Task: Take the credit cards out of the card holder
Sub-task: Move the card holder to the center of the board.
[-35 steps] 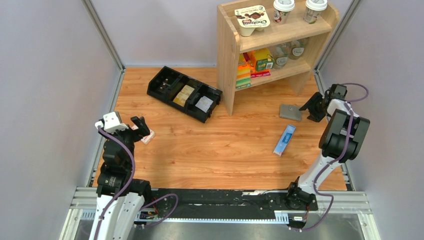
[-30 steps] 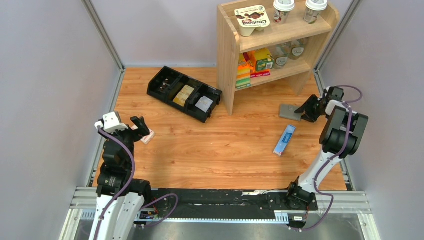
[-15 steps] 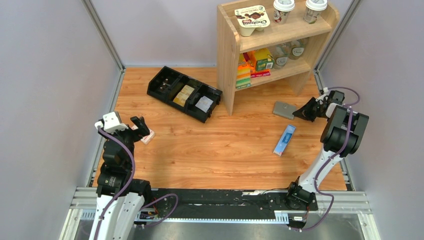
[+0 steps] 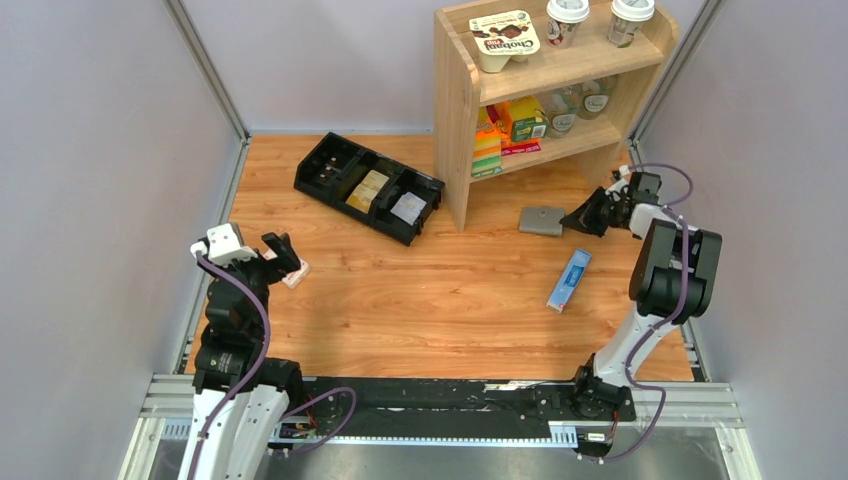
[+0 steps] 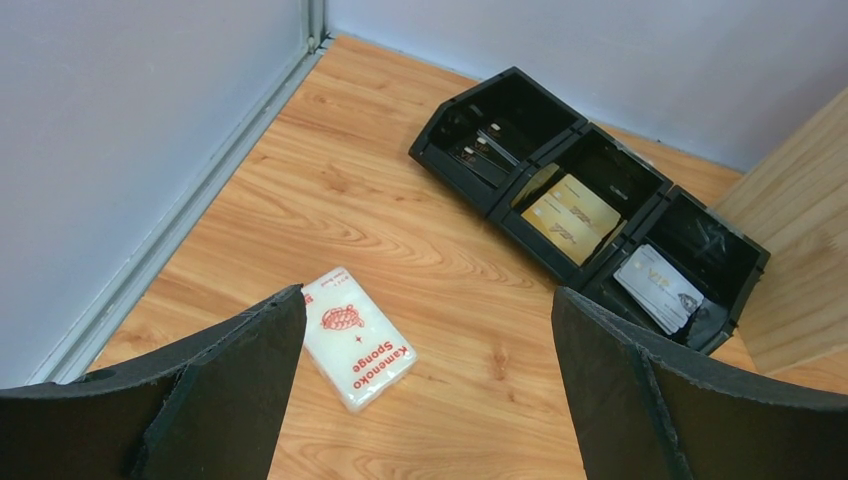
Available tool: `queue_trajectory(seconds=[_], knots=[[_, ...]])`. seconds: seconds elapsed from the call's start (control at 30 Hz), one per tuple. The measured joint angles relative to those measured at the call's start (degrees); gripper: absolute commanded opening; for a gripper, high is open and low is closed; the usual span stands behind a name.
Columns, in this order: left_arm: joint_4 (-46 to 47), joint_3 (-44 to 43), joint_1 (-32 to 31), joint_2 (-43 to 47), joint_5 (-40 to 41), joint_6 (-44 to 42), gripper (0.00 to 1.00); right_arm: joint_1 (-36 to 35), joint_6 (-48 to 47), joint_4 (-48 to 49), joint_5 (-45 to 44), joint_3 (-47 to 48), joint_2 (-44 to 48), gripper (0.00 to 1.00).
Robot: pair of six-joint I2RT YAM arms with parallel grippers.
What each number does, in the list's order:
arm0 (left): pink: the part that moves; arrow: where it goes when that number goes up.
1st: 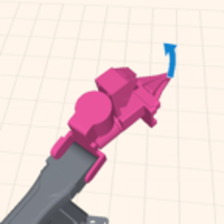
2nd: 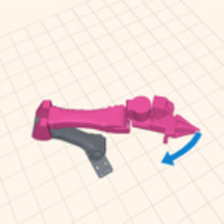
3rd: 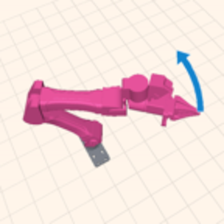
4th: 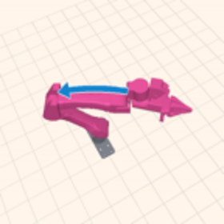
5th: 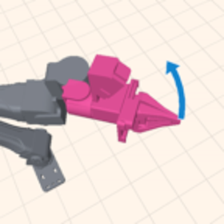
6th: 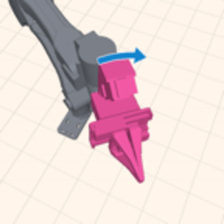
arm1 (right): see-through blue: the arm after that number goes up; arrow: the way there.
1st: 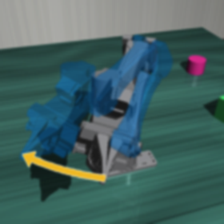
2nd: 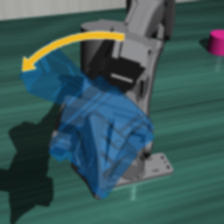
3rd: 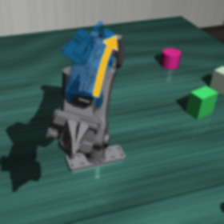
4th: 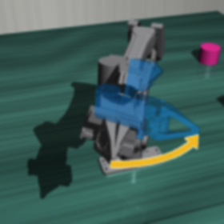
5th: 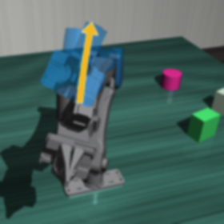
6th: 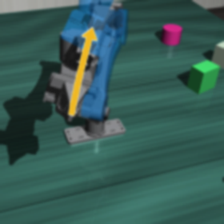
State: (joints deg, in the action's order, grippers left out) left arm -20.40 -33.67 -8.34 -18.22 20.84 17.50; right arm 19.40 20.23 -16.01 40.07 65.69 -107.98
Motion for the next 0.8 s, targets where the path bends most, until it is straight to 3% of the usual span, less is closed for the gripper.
queue_trajectory(seconds=[0.33, 0.6, 0.67, 0.8], knots=[[-0.04, 0.00, 0.00, -1.57, -1.07, 0.28, 0.98, -13.55, 10.51, -1.49, -10.32, -9.03, 14.21, 0.00], [-0.13, 0.00, 0.00, -3.50, -1.31, 0.50, 0.96, -35.58, 21.33, 0.11, -17.68, -24.02, 26.10, 0.00], [-0.15, 0.00, 0.00, -4.28, -1.36, 0.61, 0.96, -40.41, 22.47, 0.59, -18.23, -25.20, 26.80, 0.06], [-0.61, 0.00, 0.00, -5.99, -1.51, 0.92, 0.95, -43.56, 21.24, 0.22, -18.27, -25.00, 26.64, 0.29]])
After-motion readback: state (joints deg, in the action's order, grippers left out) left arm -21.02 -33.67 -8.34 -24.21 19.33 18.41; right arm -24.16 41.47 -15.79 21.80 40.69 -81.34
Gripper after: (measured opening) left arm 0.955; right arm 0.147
